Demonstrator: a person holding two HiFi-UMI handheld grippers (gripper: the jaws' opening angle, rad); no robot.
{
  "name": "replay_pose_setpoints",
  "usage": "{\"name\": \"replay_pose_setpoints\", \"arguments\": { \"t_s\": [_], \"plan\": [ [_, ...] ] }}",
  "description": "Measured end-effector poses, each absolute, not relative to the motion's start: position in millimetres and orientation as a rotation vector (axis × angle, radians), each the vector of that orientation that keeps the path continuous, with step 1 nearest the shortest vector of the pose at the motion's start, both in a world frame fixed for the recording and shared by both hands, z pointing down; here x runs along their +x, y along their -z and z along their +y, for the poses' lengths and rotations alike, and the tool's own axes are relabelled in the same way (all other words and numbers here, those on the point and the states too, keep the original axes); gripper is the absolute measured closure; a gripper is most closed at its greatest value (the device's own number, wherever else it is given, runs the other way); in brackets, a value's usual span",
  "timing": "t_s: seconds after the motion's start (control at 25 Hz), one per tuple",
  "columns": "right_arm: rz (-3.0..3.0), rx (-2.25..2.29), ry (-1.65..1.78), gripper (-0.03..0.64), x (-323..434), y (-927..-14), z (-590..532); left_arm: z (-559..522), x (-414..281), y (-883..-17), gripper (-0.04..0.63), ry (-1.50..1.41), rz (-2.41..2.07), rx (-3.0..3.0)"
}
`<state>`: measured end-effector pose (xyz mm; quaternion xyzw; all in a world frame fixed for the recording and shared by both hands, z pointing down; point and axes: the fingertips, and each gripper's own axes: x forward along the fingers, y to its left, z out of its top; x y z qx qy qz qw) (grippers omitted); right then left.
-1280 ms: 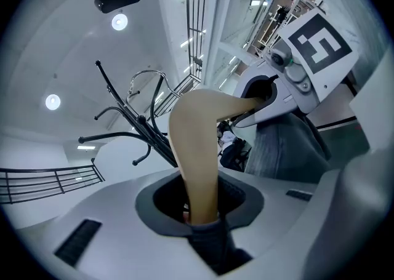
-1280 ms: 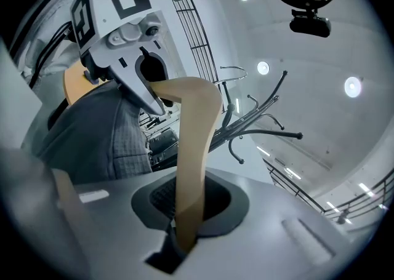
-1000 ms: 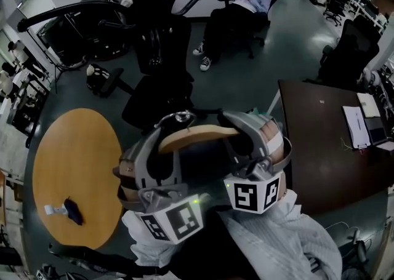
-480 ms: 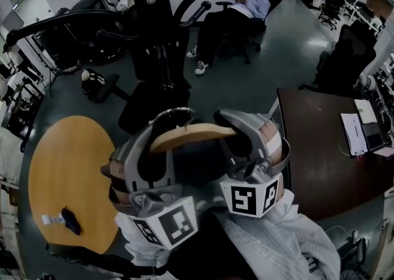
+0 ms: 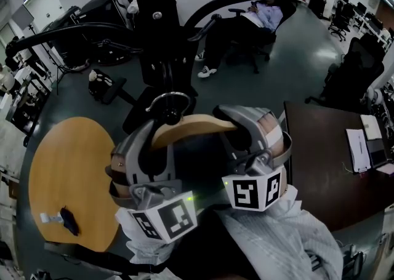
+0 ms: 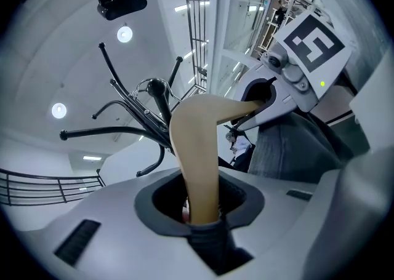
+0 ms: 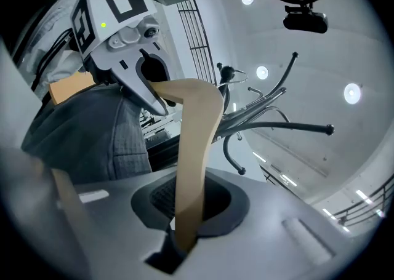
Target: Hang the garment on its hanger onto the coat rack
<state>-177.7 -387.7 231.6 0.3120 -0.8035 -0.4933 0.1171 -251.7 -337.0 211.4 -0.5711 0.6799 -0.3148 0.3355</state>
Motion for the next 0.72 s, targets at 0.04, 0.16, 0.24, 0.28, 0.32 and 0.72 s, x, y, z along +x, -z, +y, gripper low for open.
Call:
{"name": "replay_pose_setpoints", "arguments": {
  "t_s": [0.04,0.16,0.24,0.28,0.32,0.72],
  "plan": [
    [-2.355,0.905,1.438,0.586,-180.7,-233.4,-392.3,-341.4,-254.7,-213.1,0.499,0.831,1.776,-1.492],
    [-2.359,0.891,1.417,0.586,-189.2,-238.8,-405.0,-354.4,-263.5,-218.2,0.495,0.846,1.785,-1.505],
    [-2.361,0.879,1.405,0.586,-195.5,-241.8,-412.7,-362.3,-269.9,-221.6,0.495,0.852,1.792,-1.517],
    [-2.361,0.873,1.399,0.586,-198.5,-243.8,-416.1,-365.8,-273.0,-223.7,0.495,0.860,1.795,-1.520],
    [-2.362,0.868,1.392,0.586,-201.3,-246.0,-419.1,-369.0,-275.9,-226.2,0.495,0.870,1.797,-1.521],
    [-2.385,0.800,1.316,0.586,-213.3,-273.5,-434.3,-386.6,-288.5,-253.0,0.495,0.948,1.815,-1.566]
  ]
}}
